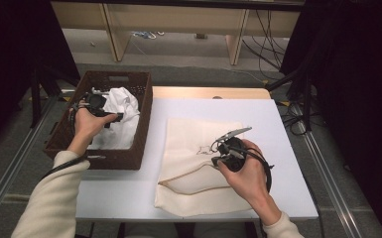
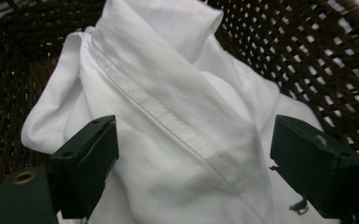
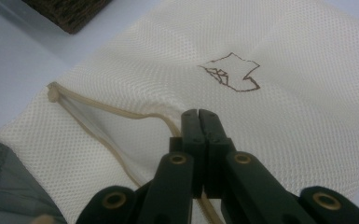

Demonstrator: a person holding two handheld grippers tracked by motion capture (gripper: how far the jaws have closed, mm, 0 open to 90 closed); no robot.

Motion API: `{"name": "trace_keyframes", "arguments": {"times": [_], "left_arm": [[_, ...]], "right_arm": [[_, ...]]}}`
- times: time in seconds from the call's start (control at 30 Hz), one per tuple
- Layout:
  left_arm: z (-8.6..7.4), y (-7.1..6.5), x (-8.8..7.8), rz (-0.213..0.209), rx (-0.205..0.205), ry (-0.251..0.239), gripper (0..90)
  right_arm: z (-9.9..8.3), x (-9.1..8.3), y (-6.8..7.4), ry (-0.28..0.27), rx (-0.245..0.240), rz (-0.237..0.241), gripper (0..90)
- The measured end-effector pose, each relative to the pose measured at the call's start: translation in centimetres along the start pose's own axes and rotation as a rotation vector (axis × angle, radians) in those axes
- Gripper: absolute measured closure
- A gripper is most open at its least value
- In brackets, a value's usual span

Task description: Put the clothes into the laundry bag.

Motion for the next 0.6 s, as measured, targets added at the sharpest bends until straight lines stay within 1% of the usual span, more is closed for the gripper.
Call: {"name": "trace_keyframes", "arguments": {"times": [0.03,0.07,0.1,0.13,0.17,0.2,0.23,0.27,0.3,0.33,0.4,0.43,0.47,0.5,0.57,0.6], "left_arm": [[-0.1,0.0,0.2,0.008,-0.001,0.025,15.2],[-0.2,0.1,0.8,0.011,-0.005,0.035,15.2],[-0.3,0.1,1.1,0.011,-0.004,0.060,15.1],[-0.4,0.1,1.5,0.012,-0.011,0.065,15.1],[-0.5,0.0,2.0,0.013,-0.019,0.072,15.0],[-0.7,0.0,2.2,0.016,-0.023,0.088,14.8],[-0.8,0.0,2.6,0.019,-0.022,0.104,14.4],[-1.0,0.0,3.2,0.017,-0.030,0.108,13.9],[-1.2,0.0,3.5,0.023,-0.034,0.124,13.1],[-1.3,0.0,3.7,0.022,-0.041,0.131,12.6],[-1.3,0.0,4.1,0.027,-0.048,0.134,12.2],[-1.3,0.0,4.2,0.029,-0.045,0.143,12.3],[-1.3,0.0,4.2,0.030,-0.047,0.152,12.7],[-1.3,0.0,4.2,0.035,-0.043,0.153,15.0],[-1.5,0.2,4.0,0.064,-0.010,0.171,28.7],[-1.5,0.2,4.1,0.063,-0.016,0.174,31.9]], "right_arm": [[0.0,0.0,0.0,-0.004,-0.006,0.000,90.0],[0.0,0.0,0.0,-0.004,-0.007,0.000,90.0],[0.0,0.0,0.0,-0.005,0.005,-0.001,90.0],[0.0,0.0,0.1,-0.001,0.010,0.003,90.0],[0.1,0.1,0.0,-0.006,0.002,-0.001,90.0],[0.0,0.0,0.2,0.002,0.027,0.004,90.0],[0.0,0.0,0.2,0.003,0.028,0.006,90.0],[0.0,0.0,0.2,0.005,0.030,0.006,90.0],[0.0,0.1,0.1,-0.002,0.020,0.006,90.0],[0.0,0.0,0.2,0.005,0.022,0.003,90.0],[0.0,0.1,0.1,-0.001,0.015,0.003,90.0],[0.0,0.0,0.2,-0.001,0.024,0.001,90.0],[0.0,0.0,0.1,0.001,0.016,0.003,90.0],[0.0,0.0,0.1,-0.001,0.011,0.002,90.0],[0.0,0.0,0.1,-0.002,0.009,0.002,90.0],[0.0,0.0,0.1,-0.004,0.009,0.001,90.0]]}}
Point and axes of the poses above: each handheld gripper's, and its own axes: x roughly forward along the jaws, z roughly out of its top, y roughly to its left, the point moved 6 cm from there along x, roughly forward along the jaws, and after that the axes turned 8 degrees about y, right-handed, at the moved point
